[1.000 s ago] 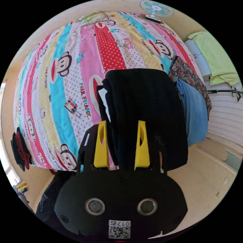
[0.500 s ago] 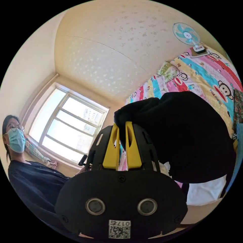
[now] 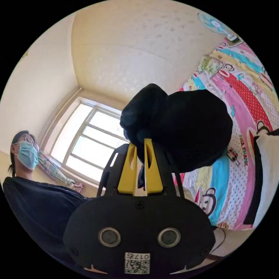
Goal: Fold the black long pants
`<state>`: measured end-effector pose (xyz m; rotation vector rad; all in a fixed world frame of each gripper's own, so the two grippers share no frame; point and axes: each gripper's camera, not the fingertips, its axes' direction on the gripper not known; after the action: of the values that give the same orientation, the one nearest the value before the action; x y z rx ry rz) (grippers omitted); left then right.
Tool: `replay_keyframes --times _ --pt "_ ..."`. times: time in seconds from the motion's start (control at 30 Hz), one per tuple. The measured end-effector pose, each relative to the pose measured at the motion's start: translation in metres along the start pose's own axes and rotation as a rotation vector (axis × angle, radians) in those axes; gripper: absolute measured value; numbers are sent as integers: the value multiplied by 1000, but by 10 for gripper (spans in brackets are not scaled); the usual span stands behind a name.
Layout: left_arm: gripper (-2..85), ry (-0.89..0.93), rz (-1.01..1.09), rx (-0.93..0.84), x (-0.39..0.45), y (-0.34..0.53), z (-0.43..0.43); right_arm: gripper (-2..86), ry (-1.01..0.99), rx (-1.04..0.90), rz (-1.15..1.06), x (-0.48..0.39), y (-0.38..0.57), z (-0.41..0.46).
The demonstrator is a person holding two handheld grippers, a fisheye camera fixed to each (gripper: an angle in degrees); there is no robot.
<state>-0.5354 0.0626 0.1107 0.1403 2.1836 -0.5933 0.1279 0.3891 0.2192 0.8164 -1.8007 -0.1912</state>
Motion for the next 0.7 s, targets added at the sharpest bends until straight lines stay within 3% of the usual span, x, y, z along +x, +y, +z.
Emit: replay_keyframes --times 0.1,0.17,0.23,0.37,0.5,0.7 --pt "70 -13 -90 -66 -23 7 21 42 242 -384 198 77 76 58" --pt "74 -13 -123 -112 -29 9 35 34 564 -717 332 126 127 96" --pt "76 15 -145 -135 -31 11 46 28 628 -816 397 141 141 105" --pt "77 41 -181 -143 -27 16 62 49 511 -678 340 126 85 114" --pt "77 16 -209 -181 -23 25 85 104 702 -682 162 127 20 181" --pt "76 20 -245 -174 -17 51 111 144 932 -658 33 162 -21 358"
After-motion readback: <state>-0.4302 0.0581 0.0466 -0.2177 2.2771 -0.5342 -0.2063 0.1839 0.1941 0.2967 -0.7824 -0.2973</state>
